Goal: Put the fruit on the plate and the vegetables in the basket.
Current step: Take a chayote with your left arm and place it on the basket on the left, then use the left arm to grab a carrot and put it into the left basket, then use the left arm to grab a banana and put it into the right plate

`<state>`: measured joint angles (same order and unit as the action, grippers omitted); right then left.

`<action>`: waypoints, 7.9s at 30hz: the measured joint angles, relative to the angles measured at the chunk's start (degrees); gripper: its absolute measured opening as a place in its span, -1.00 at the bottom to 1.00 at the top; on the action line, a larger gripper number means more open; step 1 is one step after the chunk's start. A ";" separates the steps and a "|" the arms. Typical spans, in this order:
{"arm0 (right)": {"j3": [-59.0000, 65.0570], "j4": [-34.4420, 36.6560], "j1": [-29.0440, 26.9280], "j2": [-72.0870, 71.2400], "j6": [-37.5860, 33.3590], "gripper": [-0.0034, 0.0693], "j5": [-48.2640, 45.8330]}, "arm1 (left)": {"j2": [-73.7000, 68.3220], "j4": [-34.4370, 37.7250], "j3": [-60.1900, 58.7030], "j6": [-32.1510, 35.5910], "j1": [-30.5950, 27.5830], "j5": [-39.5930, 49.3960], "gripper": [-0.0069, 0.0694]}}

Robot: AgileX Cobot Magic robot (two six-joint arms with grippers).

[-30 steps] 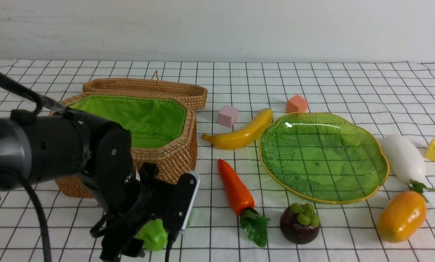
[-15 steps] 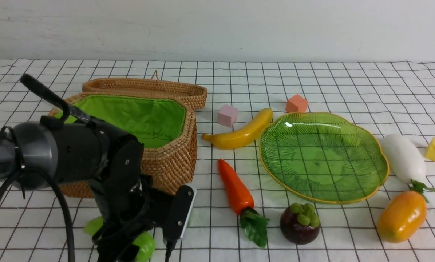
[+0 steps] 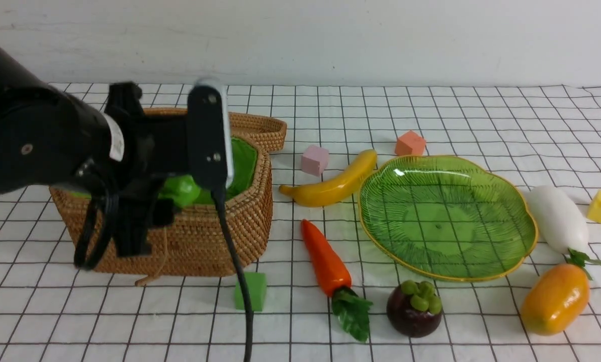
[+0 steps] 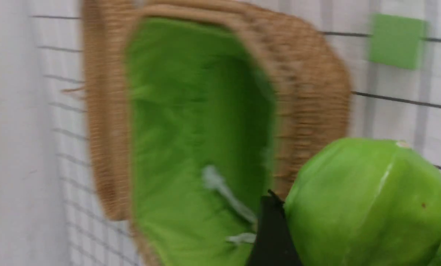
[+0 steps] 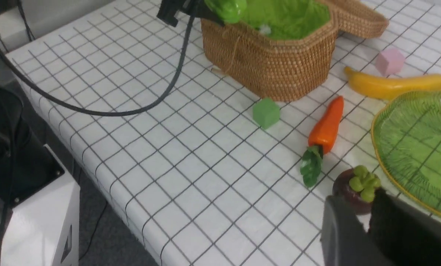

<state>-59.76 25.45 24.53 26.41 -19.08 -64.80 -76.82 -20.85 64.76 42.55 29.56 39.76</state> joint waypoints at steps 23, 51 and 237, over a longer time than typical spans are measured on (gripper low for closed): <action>0.00 3.73 0.00 0.05 0.00 -0.47 6.97 | -10.14 -7.04 2.07 -15.40 -5.62 -13.21 0.87; 0.00 -11.32 0.00 0.05 17.91 -0.40 -7.58 | -39.51 18.72 35.81 -74.06 15.25 20.23 0.45; -1.04 -35.48 0.00 0.06 30.66 -0.25 -7.27 | -55.29 30.59 63.72 22.03 11.65 18.79 0.05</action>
<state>-60.81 -10.03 24.53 26.47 11.58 -72.07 -132.12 9.75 128.48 64.58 41.20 58.56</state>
